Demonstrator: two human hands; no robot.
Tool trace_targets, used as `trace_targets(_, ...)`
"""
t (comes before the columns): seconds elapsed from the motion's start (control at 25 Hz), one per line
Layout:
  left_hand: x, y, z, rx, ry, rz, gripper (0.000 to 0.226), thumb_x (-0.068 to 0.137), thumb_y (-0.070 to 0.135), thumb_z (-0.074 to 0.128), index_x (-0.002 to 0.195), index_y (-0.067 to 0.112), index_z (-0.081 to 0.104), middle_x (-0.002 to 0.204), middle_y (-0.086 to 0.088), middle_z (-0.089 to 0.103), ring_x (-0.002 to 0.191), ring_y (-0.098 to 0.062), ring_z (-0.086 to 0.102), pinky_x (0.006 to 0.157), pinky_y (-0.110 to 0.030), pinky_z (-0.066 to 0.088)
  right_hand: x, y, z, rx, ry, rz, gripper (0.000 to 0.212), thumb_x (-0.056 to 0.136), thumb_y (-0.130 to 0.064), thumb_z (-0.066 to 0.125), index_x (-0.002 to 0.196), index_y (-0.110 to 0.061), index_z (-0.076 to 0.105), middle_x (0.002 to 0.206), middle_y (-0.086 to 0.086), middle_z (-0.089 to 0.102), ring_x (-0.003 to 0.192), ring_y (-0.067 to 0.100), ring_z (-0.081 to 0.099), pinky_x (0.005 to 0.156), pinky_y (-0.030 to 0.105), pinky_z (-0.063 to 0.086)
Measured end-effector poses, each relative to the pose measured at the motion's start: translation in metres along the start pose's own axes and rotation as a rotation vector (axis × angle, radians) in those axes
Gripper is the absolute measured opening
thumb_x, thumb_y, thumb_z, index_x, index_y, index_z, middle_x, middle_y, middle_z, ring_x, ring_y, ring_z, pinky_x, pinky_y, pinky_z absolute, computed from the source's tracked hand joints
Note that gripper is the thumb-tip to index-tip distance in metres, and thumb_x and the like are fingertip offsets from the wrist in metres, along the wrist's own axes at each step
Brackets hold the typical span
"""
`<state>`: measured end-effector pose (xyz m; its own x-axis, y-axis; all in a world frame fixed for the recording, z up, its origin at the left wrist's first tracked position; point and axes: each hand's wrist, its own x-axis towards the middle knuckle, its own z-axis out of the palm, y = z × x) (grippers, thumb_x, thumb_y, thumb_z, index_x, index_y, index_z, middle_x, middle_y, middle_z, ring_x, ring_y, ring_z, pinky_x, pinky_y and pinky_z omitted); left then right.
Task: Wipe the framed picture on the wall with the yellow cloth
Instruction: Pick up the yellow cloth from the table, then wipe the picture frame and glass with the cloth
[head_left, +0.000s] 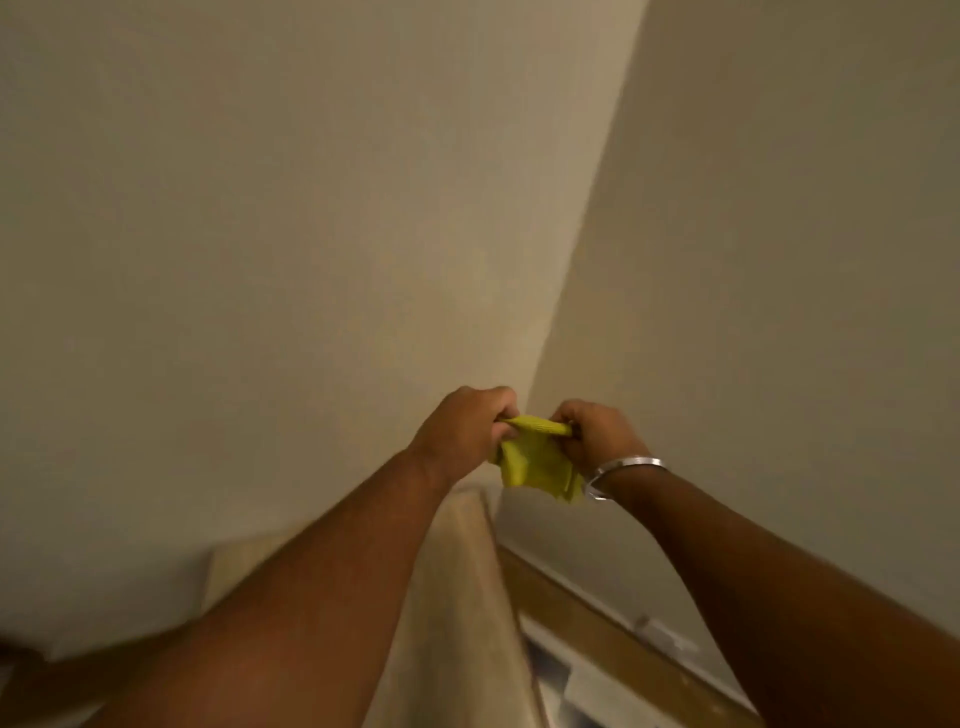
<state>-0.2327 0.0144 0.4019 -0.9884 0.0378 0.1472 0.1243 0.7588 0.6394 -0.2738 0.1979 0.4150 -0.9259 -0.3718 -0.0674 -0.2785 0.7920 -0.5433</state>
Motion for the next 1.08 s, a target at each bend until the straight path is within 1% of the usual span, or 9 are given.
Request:
trace_targets(0.16, 0.075, 0.197, -0.101, 0.101, 0.171, 0.339, 0.009, 0.079, 0.011, 0.067, 0.088, 0.013, 0.068, 0.081, -0.009, 0.073, 0.074, -0.025, 0.063, 0.066, -0.031, 0.047, -0.035, -0.037, -0.215, -0.063, 0.370, -0.111, 0.025, 0.080, -0.002, 0.054, 0.097, -0.011, 0.069, 0.098, 0.018, 0.071, 0.094, 0.034, 0.063, 0.078, 0.034, 0.047)
trace_targets(0.28, 0.100, 0.345, -0.147, 0.085, 0.313, 0.518, 0.013, 0.078, 0.008, 0.067, 0.089, 0.015, 0.068, 0.078, -0.005, 0.069, 0.075, -0.024, 0.063, 0.065, -0.027, 0.042, -0.088, -0.044, -0.360, -0.124, 0.598, -0.191, 0.028, 0.081, -0.004, 0.054, 0.103, -0.014, 0.068, 0.101, 0.016, 0.071, 0.095, 0.032, 0.063, 0.078, 0.031, 0.046)
trace_targets(0.36, 0.110, 0.439, -0.165, 0.021, 0.380, 0.591, 0.016, 0.079, 0.006, 0.066, 0.090, 0.018, 0.066, 0.076, 0.000, 0.065, 0.074, -0.020, 0.062, 0.065, -0.024, 0.043, -0.127, -0.038, -0.447, -0.157, 0.713, -0.243, 0.030, 0.082, -0.004, 0.053, 0.107, -0.015, 0.066, 0.104, 0.015, 0.071, 0.096, 0.032, 0.063, 0.080, 0.033, 0.047)
trace_targets(0.48, 0.110, 0.563, -0.171, -0.113, 0.466, 0.693, 0.020, 0.083, 0.002, 0.063, 0.092, 0.019, 0.066, 0.084, -0.001, 0.068, 0.078, -0.015, 0.065, 0.064, -0.021, 0.051, -0.191, -0.025, -0.553, -0.178, 0.866, -0.283, 0.028, 0.088, -0.005, 0.050, 0.108, -0.017, 0.065, 0.106, 0.011, 0.069, 0.095, 0.028, 0.062, 0.082, 0.037, 0.050)
trace_targets(0.6, 0.108, 0.670, -0.164, -0.262, 0.527, 0.797, 0.022, 0.084, -0.001, 0.060, 0.091, 0.019, 0.067, 0.087, -0.006, 0.071, 0.082, -0.020, 0.068, 0.069, -0.035, 0.061, -0.253, -0.007, -0.645, -0.209, 0.987, -0.304, 0.022, 0.090, -0.006, 0.050, 0.101, -0.019, 0.065, 0.102, 0.008, 0.067, 0.094, 0.024, 0.060, 0.081, 0.037, 0.051)
trace_targets(0.72, 0.109, 0.753, -0.171, -0.318, 0.579, 0.911, 0.021, 0.084, -0.003, 0.062, 0.092, 0.015, 0.069, 0.085, -0.009, 0.072, 0.078, -0.023, 0.069, 0.068, -0.036, 0.060, -0.297, 0.003, -0.715, -0.308, 1.106, -0.345, 0.021, 0.087, -0.004, 0.053, 0.101, -0.014, 0.064, 0.103, 0.013, 0.068, 0.094, 0.028, 0.061, 0.080, 0.035, 0.048)
trace_targets(0.84, 0.110, 0.806, -0.187, -0.306, 0.648, 0.957, 0.017, 0.080, 0.000, 0.067, 0.093, 0.010, 0.070, 0.088, -0.015, 0.073, 0.079, -0.030, 0.068, 0.072, -0.037, 0.058, -0.316, -0.003, -0.757, -0.396, 1.190, -0.341, 0.021, 0.086, -0.002, 0.049, 0.101, -0.013, 0.060, 0.103, 0.015, 0.067, 0.091, 0.030, 0.060, 0.075, 0.032, 0.046)
trace_targets(0.96, 0.123, 0.835, -0.194, -0.264, 0.705, 0.979, 0.019, 0.082, 0.004, 0.070, 0.099, 0.009, 0.070, 0.099, -0.015, 0.072, 0.094, -0.030, 0.065, 0.081, -0.041, 0.057, -0.312, -0.009, -0.785, -0.386, 1.282, -0.306, 0.025, 0.083, -0.002, 0.052, 0.105, -0.011, 0.059, 0.108, 0.017, 0.065, 0.098, 0.033, 0.059, 0.088, 0.045, 0.052)
trace_targets(1.08, 0.148, 0.843, -0.189, -0.270, 0.677, 0.989, 0.020, 0.084, 0.006, 0.068, 0.103, 0.011, 0.069, 0.103, -0.014, 0.071, 0.098, -0.028, 0.063, 0.084, -0.043, 0.057, -0.290, -0.003, -0.796, -0.369, 1.334, -0.228, 0.025, 0.083, -0.005, 0.056, 0.107, -0.013, 0.057, 0.110, 0.017, 0.063, 0.100, 0.033, 0.059, 0.090, 0.048, 0.053)
